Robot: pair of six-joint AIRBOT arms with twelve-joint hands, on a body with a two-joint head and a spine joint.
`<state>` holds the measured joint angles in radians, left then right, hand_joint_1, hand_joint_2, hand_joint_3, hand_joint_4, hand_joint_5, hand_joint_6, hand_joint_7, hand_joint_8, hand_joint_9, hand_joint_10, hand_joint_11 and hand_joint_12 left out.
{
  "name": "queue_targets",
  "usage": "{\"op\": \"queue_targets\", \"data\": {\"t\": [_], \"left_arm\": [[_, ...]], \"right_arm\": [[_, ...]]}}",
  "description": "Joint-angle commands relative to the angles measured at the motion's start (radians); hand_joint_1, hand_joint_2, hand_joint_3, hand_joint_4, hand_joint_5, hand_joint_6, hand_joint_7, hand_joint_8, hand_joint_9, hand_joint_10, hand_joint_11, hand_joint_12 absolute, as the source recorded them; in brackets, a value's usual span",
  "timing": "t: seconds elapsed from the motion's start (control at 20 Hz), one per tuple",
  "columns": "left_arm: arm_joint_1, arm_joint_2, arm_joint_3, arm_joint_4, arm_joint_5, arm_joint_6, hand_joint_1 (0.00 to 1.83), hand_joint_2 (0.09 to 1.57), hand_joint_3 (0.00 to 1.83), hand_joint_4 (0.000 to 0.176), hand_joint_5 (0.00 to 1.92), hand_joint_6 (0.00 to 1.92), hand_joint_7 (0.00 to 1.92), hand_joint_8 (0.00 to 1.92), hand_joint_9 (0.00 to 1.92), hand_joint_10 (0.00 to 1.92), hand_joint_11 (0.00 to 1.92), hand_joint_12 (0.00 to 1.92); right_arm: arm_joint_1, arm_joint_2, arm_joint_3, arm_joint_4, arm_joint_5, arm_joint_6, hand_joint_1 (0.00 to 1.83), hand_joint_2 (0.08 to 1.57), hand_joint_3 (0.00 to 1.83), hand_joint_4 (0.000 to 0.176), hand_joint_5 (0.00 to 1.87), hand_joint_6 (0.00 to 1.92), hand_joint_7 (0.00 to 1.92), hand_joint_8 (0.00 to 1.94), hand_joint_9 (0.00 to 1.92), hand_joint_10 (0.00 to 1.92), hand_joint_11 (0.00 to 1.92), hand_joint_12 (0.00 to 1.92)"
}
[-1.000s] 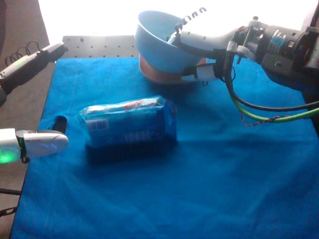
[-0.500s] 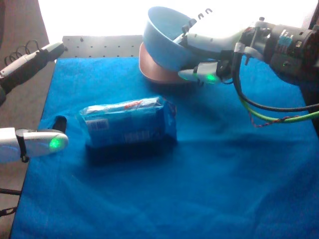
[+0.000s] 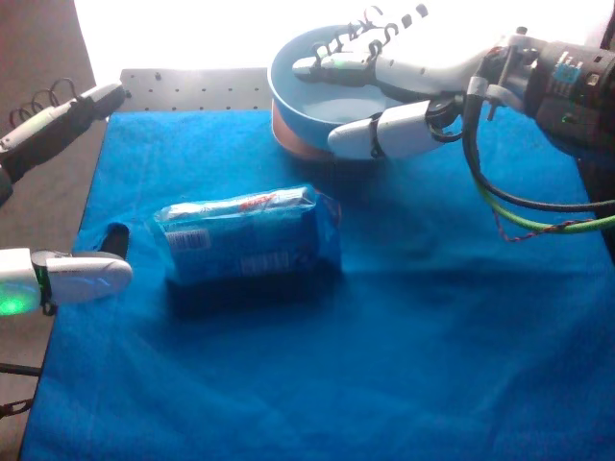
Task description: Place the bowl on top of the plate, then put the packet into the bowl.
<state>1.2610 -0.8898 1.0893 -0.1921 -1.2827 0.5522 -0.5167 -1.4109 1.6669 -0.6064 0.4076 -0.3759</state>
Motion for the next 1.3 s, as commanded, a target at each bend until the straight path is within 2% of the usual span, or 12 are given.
{"op": "queue_targets", "data": {"t": [0.0, 0.35, 0.45, 0.65, 0.8, 0.9, 1.0, 1.05, 1.1, 1.15, 1.2, 1.25], "left_arm": [[-0.011, -0.005, 0.001, -0.015, -0.127, -0.009, 0.7, 0.89, 0.0, 0.176, 0.0, 0.0, 0.0, 0.0, 0.0, 0.0, 0.0, 0.0], [-0.013, -0.013, 0.01, -0.026, -0.125, -0.008, 0.69, 0.86, 0.0, 0.14, 0.0, 0.0, 0.0, 0.0, 0.0, 0.0, 0.0, 0.0], [-0.036, -0.017, 0.024, -0.009, -0.1, -0.008, 0.74, 0.87, 0.0, 0.163, 0.0, 0.0, 0.0, 0.0, 0.0, 0.0, 0.0, 0.0], [-0.192, -0.051, 0.08, 0.129, 0.071, -0.015, 0.79, 0.79, 0.0, 0.072, 0.0, 0.0, 0.0, 0.0, 0.0, 0.0, 0.0, 0.0], [-0.308, -0.11, 0.147, 0.312, 0.239, -0.104, 0.75, 0.8, 0.01, 0.167, 0.04, 0.01, 0.05, 0.02, 0.05, 0.02, 0.08, 0.04], [-0.356, -0.15, 0.178, 0.412, 0.33, -0.146, 0.75, 0.8, 0.0, 0.176, 0.15, 0.02, 0.2, 0.02, 0.27, 0.0, 0.18, 0.37], [-0.38, -0.166, 0.188, 0.464, 0.387, -0.153, 0.82, 0.9, 0.0, 0.099, 0.37, 0.01, 0.4, 0.01, 0.44, 0.02, 0.06, 0.95], [-0.389, -0.174, 0.195, 0.478, 0.414, -0.153, 0.95, 1.02, 0.01, 0.0, 0.62, 0.03, 0.66, 0.04, 0.69, 0.07, 0.34, 0.99], [-0.4, -0.187, 0.212, 0.482, 0.441, -0.152, 1.1, 1.11, 0.0, 0.0, 0.89, 0.81, 0.86, 0.04, 0.89, 0.11, 0.58, 0.95], [-0.409, -0.197, 0.226, 0.481, 0.453, -0.152, 1.2, 1.13, 0.0, 0.0, 0.94, 0.87, 0.95, 0.91, 1.04, 0.18, 0.74, 0.94], [-0.421, -0.205, 0.239, 0.471, 0.462, -0.143, 1.35, 1.11, 0.0, 0.0, 0.96, 0.77, 0.94, 1.05, 0.99, 1.01, 0.92, 1.04], [-0.431, -0.206, 0.244, 0.457, 0.463, -0.126, 1.37, 1.12, 0.0, 0.0, 0.91, 0.83, 0.91, 1.09, 0.98, 1.2, 0.93, 1.12]], "right_arm": [[0.005, 0.007, -0.005, 0.029, 0.093, 0.001, 0.0, 1.13, 0.0, 0.129, 0.03, 0.0, 0.06, 0.0, 0.06, 0.01, 0.0, 0.36], [0.004, 0.131, -0.095, 0.183, 0.259, 0.0, 0.26, 0.92, 0.0, 0.176, 0.0, 0.0, 0.0, 0.0, 0.0, 0.0, 0.0, 0.0], [0.001, 0.176, -0.139, 0.23, 0.31, -0.002, 0.16, 0.93, 0.0, 0.176, 0.0, 0.0, 0.0, 0.0, 0.0, 0.0, 0.0, 0.0], [-0.104, 0.281, -0.234, 0.398, 0.565, -0.016, 0.22, 1.01, 0.02, 0.176, 0.0, 0.0, 0.0, 0.0, 0.0, 0.0, 0.0, 0.0], [-0.161, 0.329, -0.282, 0.466, 0.666, -0.016, 0.07, 1.02, 0.02, 0.176, 0.0, 0.0, 0.0, 0.0, 0.0, 0.0, 0.0, 0.0], [-0.185, 0.349, -0.301, 0.493, 0.697, -0.017, 0.08, 1.03, 0.01, 0.176, 0.0, 0.0, 0.0, 0.0, 0.0, 0.0, 0.0, 0.0], [-0.201, 0.358, -0.309, 0.508, 0.709, -0.017, 0.24, 1.06, 0.02, 0.176, 0.0, 0.0, 0.0, 0.0, 0.0, 0.0, 0.0, 0.0], [-0.209, 0.36, -0.311, 0.514, 0.714, -0.017, 0.28, 1.06, 0.01, 0.176, 0.0, 0.0, 0.0, 0.0, 0.0, 0.0, 0.0, 0.0], [-0.219, 0.365, -0.316, 0.52, 0.717, -0.017, 0.29, 1.06, 0.01, 0.176, 0.0, 0.0, 0.0, 0.0, 0.0, 0.0, 0.0, 0.0], [-0.228, 0.368, -0.321, 0.526, 0.72, -0.017, 0.3, 1.06, 0.01, 0.176, 0.0, 0.0, 0.0, 0.0, 0.0, 0.0, 0.0, 0.0], [-0.239, 0.372, -0.327, 0.534, 0.725, -0.017, 0.27, 1.05, 0.0, 0.176, 0.0, 0.0, 0.0, 0.0, 0.0, 0.0, 0.0, 0.0], [-0.251, 0.375, -0.33, 0.543, 0.73, -0.017, 0.25, 1.05, 0.0, 0.176, 0.0, 0.0, 0.0, 0.0, 0.0, 0.0, 0.0, 0.0]]}}
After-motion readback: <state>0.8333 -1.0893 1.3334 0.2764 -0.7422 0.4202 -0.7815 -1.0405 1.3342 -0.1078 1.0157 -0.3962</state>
